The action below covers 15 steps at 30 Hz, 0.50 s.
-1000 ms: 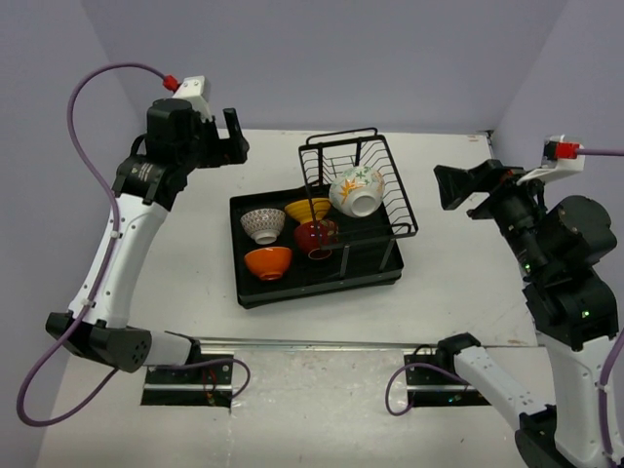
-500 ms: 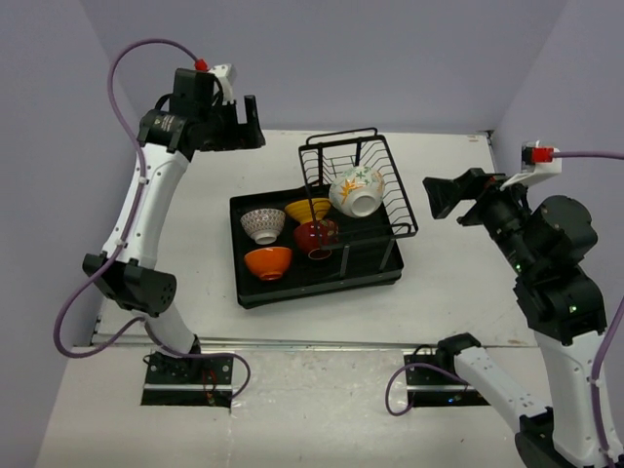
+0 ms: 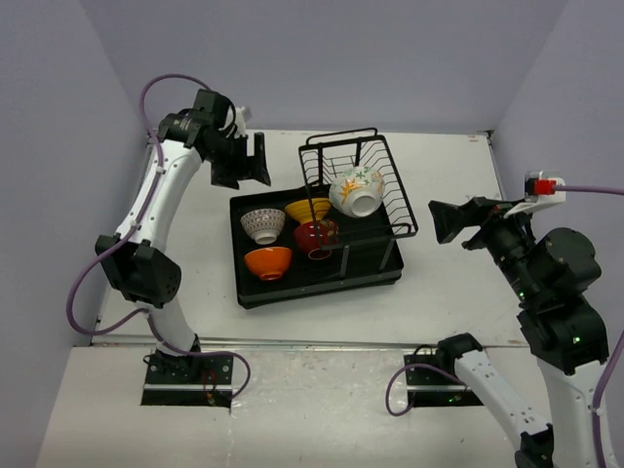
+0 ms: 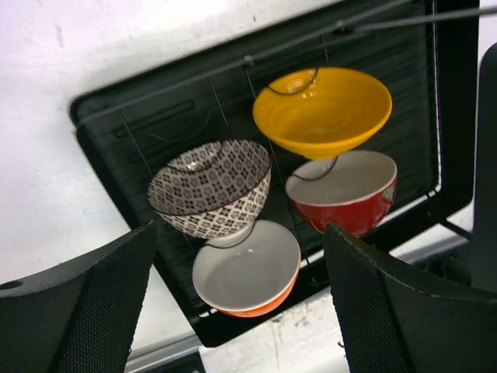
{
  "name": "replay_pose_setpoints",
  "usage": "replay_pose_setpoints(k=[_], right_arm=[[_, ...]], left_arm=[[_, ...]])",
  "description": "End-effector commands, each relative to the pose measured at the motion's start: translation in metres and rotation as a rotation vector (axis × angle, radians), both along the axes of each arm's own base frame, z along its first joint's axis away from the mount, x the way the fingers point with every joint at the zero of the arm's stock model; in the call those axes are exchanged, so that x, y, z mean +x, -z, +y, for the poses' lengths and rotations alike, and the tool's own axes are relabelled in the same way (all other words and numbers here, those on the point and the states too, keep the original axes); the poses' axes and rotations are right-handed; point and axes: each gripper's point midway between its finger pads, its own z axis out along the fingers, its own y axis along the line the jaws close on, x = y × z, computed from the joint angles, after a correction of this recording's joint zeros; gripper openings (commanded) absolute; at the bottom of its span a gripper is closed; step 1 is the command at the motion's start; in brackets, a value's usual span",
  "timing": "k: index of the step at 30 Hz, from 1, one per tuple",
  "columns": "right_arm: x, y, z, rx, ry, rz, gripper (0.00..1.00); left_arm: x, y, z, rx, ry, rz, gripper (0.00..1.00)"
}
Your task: Unload the bowls from the dish rack
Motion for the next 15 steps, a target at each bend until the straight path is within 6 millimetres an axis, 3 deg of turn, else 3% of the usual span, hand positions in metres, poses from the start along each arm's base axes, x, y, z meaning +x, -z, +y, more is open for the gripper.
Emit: replay_pose_setpoints(k=[1,7,10,15], right_arm=[[-0.002,0.01,-0.006,-0.033,0.025,0.015,0.99],[-0.008,0.019,-0.01,-0.047,0.034,0.013,0.99],[-0.009,0.027,-0.012,-0.054,0.038,0.032,0.99],[-0.01,0.037,-0.014,-0.059,0.051,0.05,0.99]], left_arm=[[-0.029,0.024,-0.012,-0.083,0.051,0.169,0.86],[-0.036,0.039,-0.022,-0.136,0.093,0.232,0.84],[-0.026,0.044,-0.028,-0.166,0.102,0.25,0.84],[-0.005,0.034,-0.034,-0.206,0.116,0.208,0.84]])
